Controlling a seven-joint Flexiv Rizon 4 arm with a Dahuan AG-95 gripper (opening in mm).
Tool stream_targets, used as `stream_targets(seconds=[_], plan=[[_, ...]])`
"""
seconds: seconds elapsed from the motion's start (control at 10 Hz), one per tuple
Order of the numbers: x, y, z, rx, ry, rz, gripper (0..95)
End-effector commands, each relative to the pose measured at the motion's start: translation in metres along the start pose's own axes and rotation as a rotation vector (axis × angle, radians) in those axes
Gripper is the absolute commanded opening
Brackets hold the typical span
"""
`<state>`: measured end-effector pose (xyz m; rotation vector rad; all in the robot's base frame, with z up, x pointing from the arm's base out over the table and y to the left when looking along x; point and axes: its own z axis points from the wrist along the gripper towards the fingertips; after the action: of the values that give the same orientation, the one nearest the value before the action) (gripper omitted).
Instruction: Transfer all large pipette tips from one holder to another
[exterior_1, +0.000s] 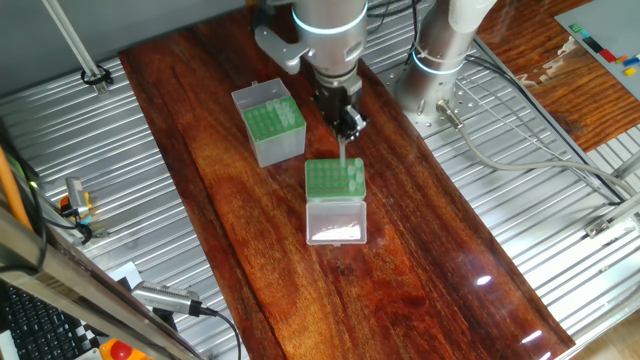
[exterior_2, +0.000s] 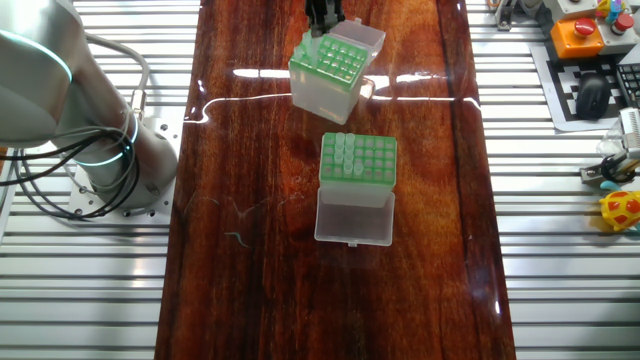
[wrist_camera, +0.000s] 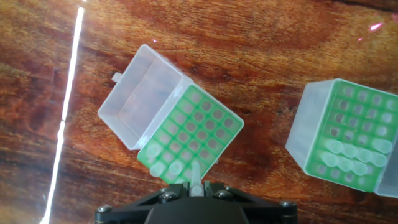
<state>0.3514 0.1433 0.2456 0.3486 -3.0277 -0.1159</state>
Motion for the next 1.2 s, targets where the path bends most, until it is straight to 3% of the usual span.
stream_targets(seconds=[0.1,0.5,1.2], plan=[[0.004,0.001,-0.008,0.000,-0.004,-0.015,0.0],[0.010,0.003,-0.026,0.004,-0.014,-0.052,0.0],[0.019,0.010,-0.040,0.023,-0.020,-0.093,0.0]])
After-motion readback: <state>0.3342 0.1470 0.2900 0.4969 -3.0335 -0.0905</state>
